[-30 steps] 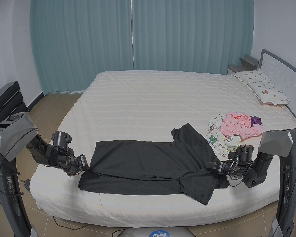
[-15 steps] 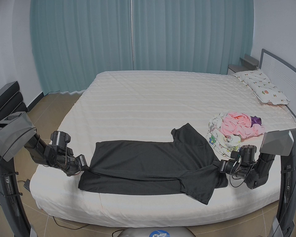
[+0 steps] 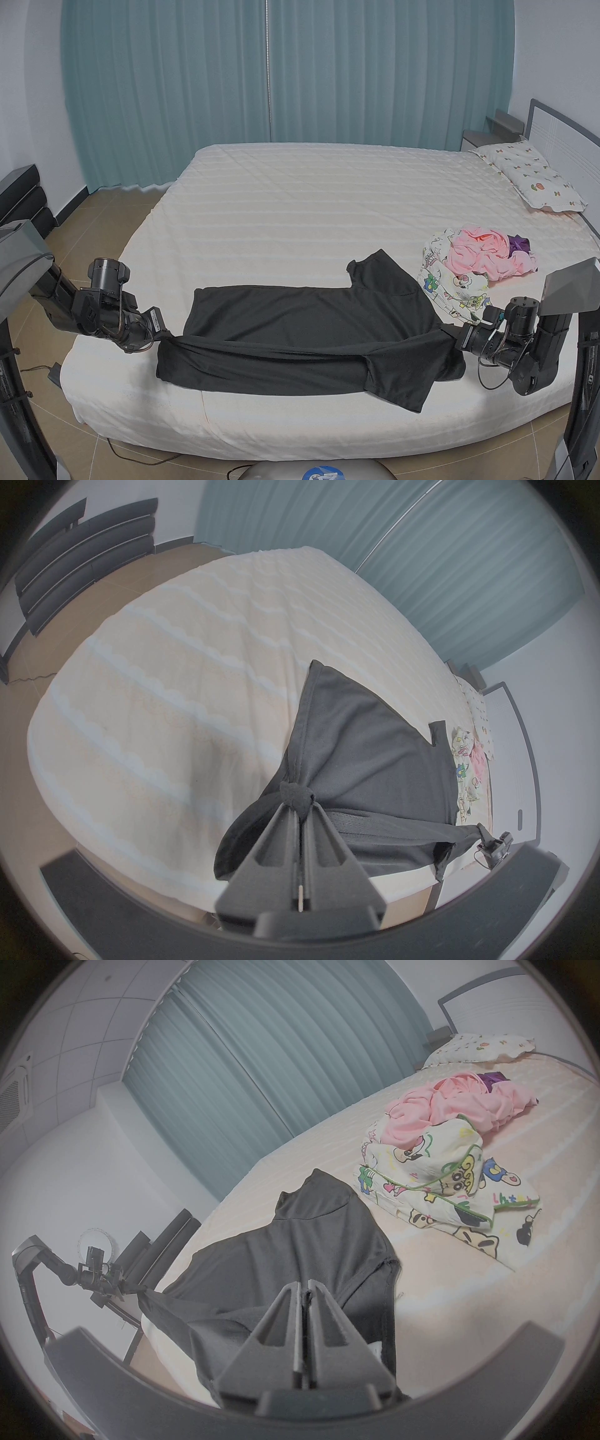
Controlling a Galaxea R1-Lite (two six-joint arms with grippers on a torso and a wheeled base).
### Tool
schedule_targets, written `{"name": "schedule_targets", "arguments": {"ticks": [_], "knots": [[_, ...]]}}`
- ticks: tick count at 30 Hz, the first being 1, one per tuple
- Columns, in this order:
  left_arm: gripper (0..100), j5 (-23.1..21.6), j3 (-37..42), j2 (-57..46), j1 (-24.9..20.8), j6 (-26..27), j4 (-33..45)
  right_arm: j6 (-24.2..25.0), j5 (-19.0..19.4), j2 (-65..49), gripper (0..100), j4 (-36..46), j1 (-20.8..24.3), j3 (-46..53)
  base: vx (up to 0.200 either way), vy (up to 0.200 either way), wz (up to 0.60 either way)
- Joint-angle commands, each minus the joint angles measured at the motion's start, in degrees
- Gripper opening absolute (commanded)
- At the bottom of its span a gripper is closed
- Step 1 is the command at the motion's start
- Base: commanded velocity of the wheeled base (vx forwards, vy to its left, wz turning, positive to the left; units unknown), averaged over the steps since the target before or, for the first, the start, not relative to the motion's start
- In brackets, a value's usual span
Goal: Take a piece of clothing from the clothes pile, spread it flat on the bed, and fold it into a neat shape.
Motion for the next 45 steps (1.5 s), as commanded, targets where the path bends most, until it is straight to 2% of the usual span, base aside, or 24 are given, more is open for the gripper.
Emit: {"name": "schedule_targets", "arguments": {"ticks": [1,2,4,10,17,25,31,40,45], "knots": [[0,-0.19,2.79,-4.52,0.23,0.77,-0.06,0.38,2.07,-3.15,0,-1.20,-1.60,3.67,0.000,0.000,0.00],[0,-0.19,2.79,-4.52,0.23,0.77,-0.06,0.38,2.07,-3.15,0,-1.20,-1.60,3.67,0.000,0.000,0.00],[0,-0.01,4.37,-5.40,0.23,3.40,-0.15,1.88,4.62,-5.61,0,-1.20,-2.12,5.34,0.000,0.000,0.00],[0,0.08,6.92,-8.21,0.32,6.92,-0.06,2.23,6.73,-8.34,0,-1.20,-2.30,8.24,0.000,0.000,0.00],[0,-0.10,10.08,-10.05,0.85,7.18,-0.15,2.67,9.72,-11.41,0,-1.12,-3.18,9.82,0.000,0.000,0.00],[0,0.16,9.29,-8.82,1.20,7.27,-0.15,2.58,9.81,-10.80,0,-1.12,-2.65,9.12,0.000,0.000,0.00],[0,2.36,4.37,-4.43,1.46,6.57,0.03,2.67,9.72,-6.67,0,-0.50,-1.68,3.32,0.000,0.000,0.00],[0,3.50,-0.29,3.22,1.29,6.39,0.11,2.76,9.02,-2.18,0,9.87,-1.16,-7.58,0.000,0.000,0.00],[0,3.59,-5.91,8.75,1.11,4.37,0.91,2.76,8.66,0.37,0,14.62,-0.81,-13.12,0.000,0.000,0.00]]}}
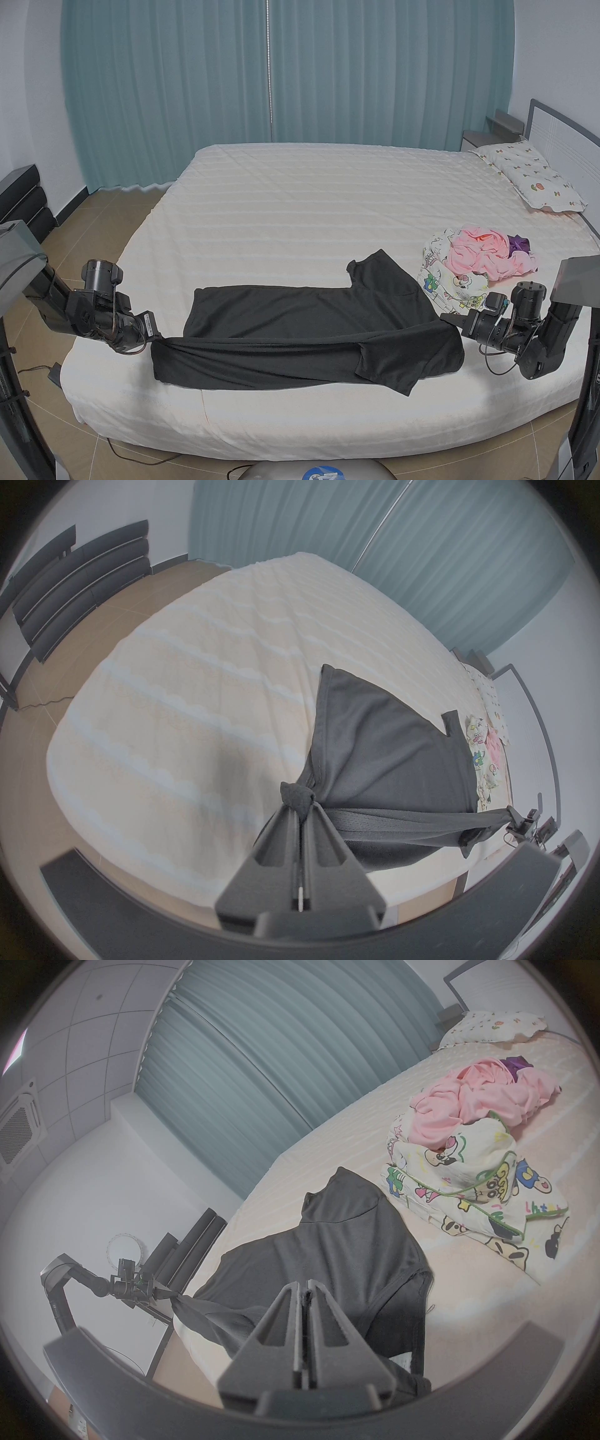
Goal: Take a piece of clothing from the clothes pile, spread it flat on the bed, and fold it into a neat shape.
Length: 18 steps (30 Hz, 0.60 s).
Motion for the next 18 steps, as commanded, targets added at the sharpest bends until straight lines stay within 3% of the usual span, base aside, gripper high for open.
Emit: {"name": "schedule_targets", "arguments": {"ticks": [1,6,18], "knots": [[0,0.09,-5.30,7.53,-0.27,-1.86,0.58,0.03,-0.46,4.20,0,3.72,0.67,-5.69,0.000,0.000,0.00],[0,0.27,-6.44,7.97,-0.44,-3.53,2.07,0.03,-1.95,4.29,0,4.51,0.94,-6.22,0.000,0.000,0.00],[0,-0.61,3.58,-5.21,-0.27,-3.00,3.22,-0.68,1.91,-4.85,0,-5.60,-1.96,11.62,0.000,0.000,0.00]]}}
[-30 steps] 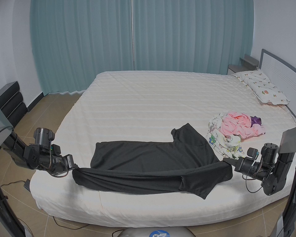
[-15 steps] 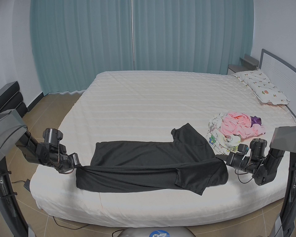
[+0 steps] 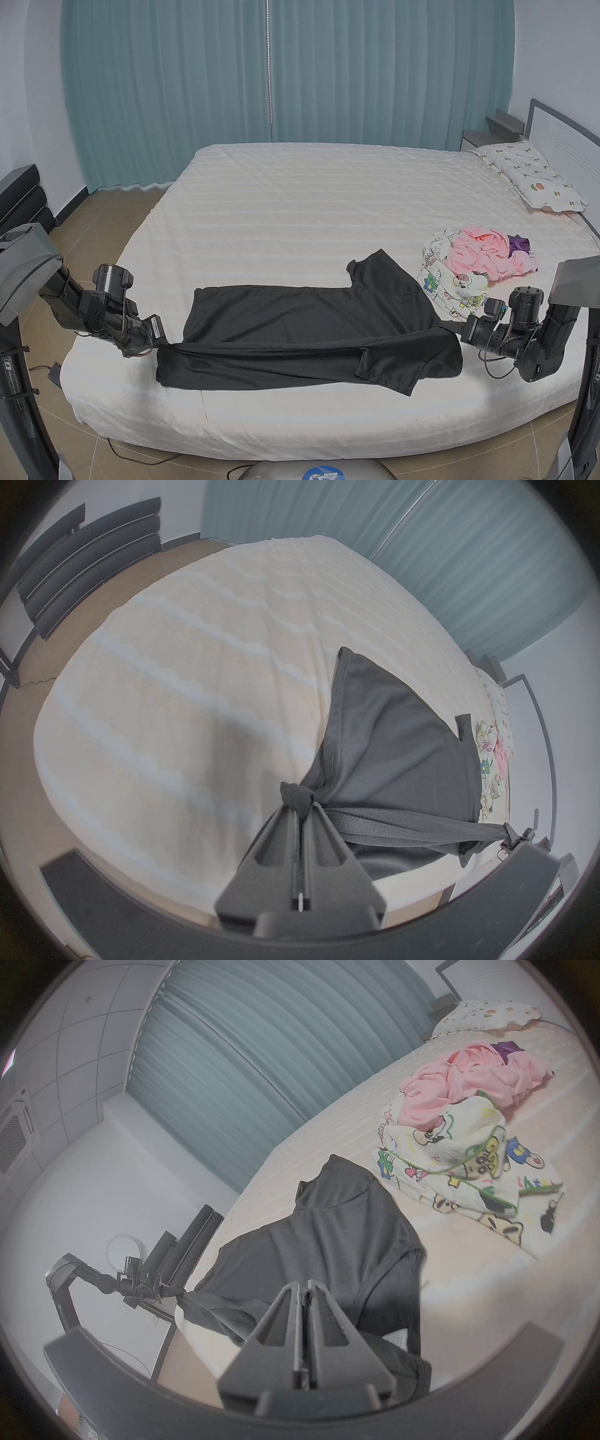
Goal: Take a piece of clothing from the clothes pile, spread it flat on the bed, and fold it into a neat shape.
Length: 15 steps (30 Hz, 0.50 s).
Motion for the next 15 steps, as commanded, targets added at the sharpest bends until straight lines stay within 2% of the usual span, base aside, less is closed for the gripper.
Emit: {"name": "schedule_targets", "arguments": {"ticks": [1,6,8,11,15], "knots": [[0,-0.46,6.25,-8.56,0.01,0.37,-0.37,-0.38,1.55,-4.37,0,-5.73,-1.31,8.25,0.000,0.000,0.00],[0,-1.60,10.64,-12.86,0.01,1.16,-0.54,-0.56,2.08,-4.63,0,-11.00,-2.19,13.88,0.000,0.000,0.00],[0,-1.69,12.31,-14.01,0.01,1.77,-0.98,-0.56,2.34,-5.42,0,-11.00,-2.80,15.02,0.000,0.000,0.00],[0,-1.60,15.56,-15.59,-0.07,2.92,-2.04,-0.82,4.71,-6.83,0,-11.00,-4.29,17.66,0.000,0.000,0.00],[0,-1.51,16.79,-15.94,-0.07,3.79,-2.13,-2.05,5.33,-7.18,0,-11.00,-4.91,19.32,0.000,0.000,0.00]]}}
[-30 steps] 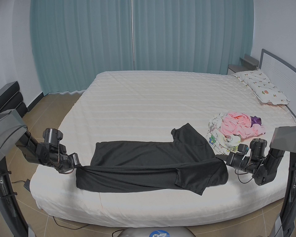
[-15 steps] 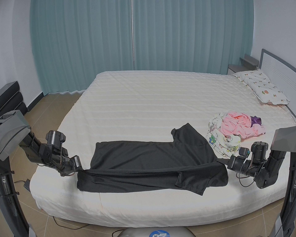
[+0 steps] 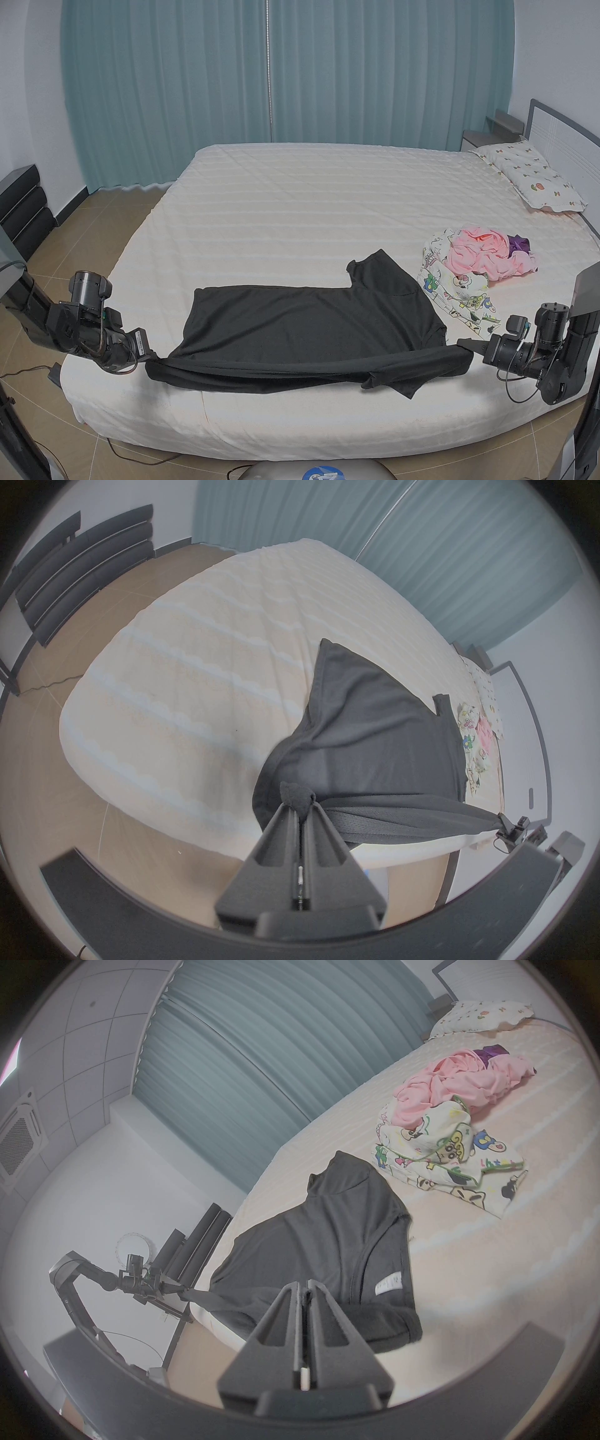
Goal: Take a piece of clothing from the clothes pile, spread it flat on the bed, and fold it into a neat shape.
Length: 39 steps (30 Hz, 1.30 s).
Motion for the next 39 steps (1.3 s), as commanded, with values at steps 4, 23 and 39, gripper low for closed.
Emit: {"name": "schedule_targets", "arguments": {"ticks": [4,23,39], "knots": [[0,0.14,3.80,-2.62,-0.01,2.04,-0.15,-3.97,1.58,-1.53,0,-1.02,-1.41,5.51,0.000,0.000,0.00],[0,0.75,-2.71,3.36,-0.01,3.27,-0.06,-3.97,2.90,4.53,0,-0.76,0.61,-3.89,0.000,0.000,0.00],[0,3.74,-18.26,18.39,-1.68,-2.89,0.38,-0.46,-2.63,11.91,0,10.76,2.99,-23.14,0.000,0.000,0.00]]}}
